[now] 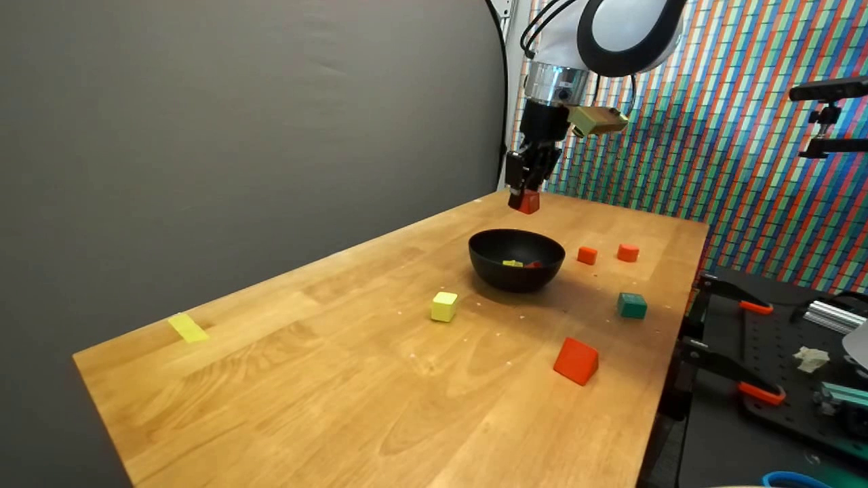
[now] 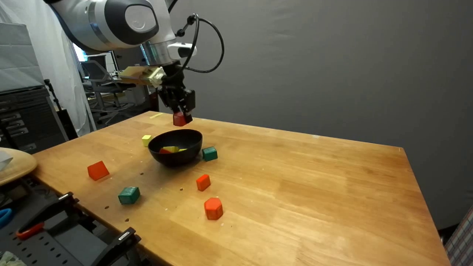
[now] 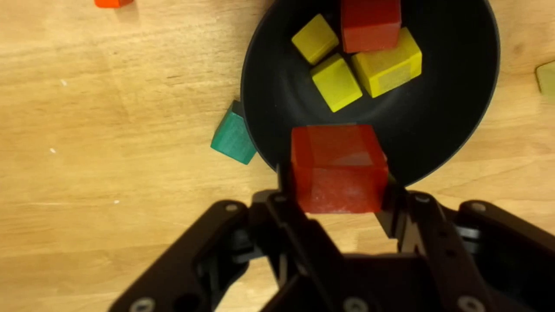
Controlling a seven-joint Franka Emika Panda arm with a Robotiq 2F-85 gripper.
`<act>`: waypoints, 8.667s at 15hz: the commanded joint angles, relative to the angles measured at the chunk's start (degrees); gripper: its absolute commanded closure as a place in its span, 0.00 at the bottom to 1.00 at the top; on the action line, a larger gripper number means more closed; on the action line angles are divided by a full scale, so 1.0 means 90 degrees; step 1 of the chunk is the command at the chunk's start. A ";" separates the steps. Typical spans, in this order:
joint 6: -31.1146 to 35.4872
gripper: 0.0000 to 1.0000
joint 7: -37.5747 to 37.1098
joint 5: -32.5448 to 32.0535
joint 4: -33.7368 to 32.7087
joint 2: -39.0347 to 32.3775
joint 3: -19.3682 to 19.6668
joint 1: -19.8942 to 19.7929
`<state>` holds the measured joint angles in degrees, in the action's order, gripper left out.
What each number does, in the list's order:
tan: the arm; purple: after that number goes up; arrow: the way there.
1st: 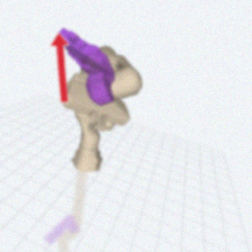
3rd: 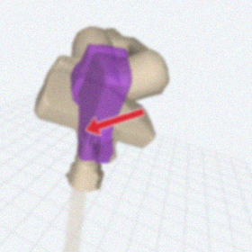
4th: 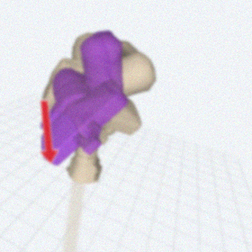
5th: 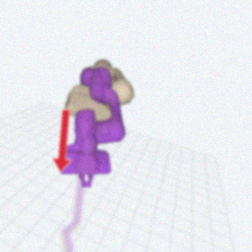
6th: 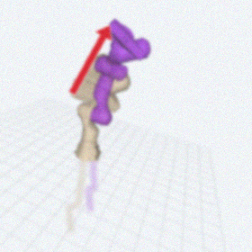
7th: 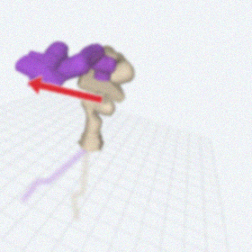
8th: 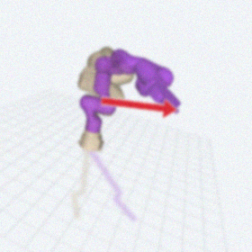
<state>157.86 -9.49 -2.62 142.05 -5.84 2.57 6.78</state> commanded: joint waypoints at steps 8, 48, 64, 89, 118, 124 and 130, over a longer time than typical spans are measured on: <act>0.0609 0.00 0.0220 -0.0099 0.0236 0.0229 -0.0582 0.0024; 0.1151 0.84 0.3132 -0.0214 -0.1099 -0.1537 -0.1993 -0.0202; 0.0111 0.83 0.0874 -0.1665 -0.0099 0.0063 -0.0136 -0.0131; 0.1728 0.00 0.1749 -0.5205 0.0670 -0.0605 0.1361 -0.0706; -0.0979 0.00 0.0500 -0.2066 0.0165 -0.0755 0.0753 -0.0871; -0.1369 0.46 0.0820 -0.0210 0.0115 -0.0938 0.0323 -0.1148; -0.1243 0.26 0.0115 -0.0525 0.0167 -0.0927 0.0528 -0.0893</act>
<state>146.94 -5.60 -5.09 143.41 -14.89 6.55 -2.27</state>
